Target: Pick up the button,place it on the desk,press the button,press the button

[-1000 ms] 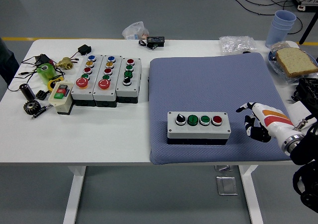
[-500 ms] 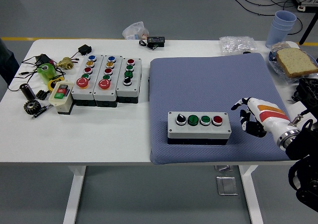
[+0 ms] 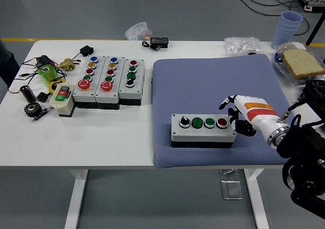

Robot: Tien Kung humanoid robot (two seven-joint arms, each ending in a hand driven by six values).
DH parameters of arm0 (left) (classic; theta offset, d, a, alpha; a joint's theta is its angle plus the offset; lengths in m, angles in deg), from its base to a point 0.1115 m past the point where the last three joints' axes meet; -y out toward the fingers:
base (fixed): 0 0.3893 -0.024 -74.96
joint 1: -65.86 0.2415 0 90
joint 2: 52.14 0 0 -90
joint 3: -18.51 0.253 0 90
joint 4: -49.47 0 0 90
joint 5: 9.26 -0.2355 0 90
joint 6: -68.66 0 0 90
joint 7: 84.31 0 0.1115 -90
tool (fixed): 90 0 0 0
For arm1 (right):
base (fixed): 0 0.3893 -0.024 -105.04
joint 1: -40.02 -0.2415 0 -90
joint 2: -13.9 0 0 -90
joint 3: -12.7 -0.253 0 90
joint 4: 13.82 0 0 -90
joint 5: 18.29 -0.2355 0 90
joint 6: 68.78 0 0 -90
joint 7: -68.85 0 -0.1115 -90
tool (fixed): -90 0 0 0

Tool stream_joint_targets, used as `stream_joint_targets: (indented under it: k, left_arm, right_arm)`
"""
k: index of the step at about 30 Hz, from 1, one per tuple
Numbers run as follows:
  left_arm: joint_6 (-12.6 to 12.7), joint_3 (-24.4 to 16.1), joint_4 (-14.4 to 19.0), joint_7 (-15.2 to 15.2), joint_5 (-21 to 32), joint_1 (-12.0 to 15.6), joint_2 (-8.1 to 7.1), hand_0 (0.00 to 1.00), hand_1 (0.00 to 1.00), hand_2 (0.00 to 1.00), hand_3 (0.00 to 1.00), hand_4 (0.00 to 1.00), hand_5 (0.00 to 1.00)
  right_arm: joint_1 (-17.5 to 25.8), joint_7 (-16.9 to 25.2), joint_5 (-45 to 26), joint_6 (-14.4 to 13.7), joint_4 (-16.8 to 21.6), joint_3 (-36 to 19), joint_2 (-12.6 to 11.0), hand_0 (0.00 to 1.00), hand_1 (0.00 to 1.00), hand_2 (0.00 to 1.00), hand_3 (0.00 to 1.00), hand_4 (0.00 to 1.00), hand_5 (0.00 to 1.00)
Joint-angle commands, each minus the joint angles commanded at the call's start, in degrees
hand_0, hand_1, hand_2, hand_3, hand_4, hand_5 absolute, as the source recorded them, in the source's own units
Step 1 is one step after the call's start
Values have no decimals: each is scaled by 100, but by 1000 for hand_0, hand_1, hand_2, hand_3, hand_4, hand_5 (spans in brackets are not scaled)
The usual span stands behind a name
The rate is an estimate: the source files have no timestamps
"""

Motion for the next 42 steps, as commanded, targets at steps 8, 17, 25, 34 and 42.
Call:
stream_joint_targets:
  k: [8, 17, 25, 34, 42]
  left_arm:
    - [-4, -14, 0, 0, -34, 25, 0, 552, 421, 424, 427, 263, 408]
    - [-5, -17, 0, -5, -40, 41, 0, 553, 421, 424, 428, 262, 406]
    - [-3, -2, 0, 4, -6, 38, 0, 552, 421, 424, 430, 261, 403]
    - [-5, 9, 0, 8, 1, 38, 0, 551, 422, 424, 429, 262, 403]
    - [-3, -32, 0, 11, -24, 64, 0, 551, 421, 424, 428, 263, 402]
  right_arm:
    - [58, 0, 31, 32, 0, 82, -69, 59, 2, 206, 609, 230, 2]
    - [192, 0, 172, 49, 0, -96, -225, 63, 2, 207, 608, 232, 2]
    - [252, 0, 256, 75, 0, -149, -265, 71, 2, 209, 585, 248, 2]
    - [306, 0, 57, 34, 0, -373, -255, 73, 2, 210, 560, 252, 2]
    - [339, 0, 63, 4, 0, -354, -225, 74, 2, 210, 563, 256, 2]
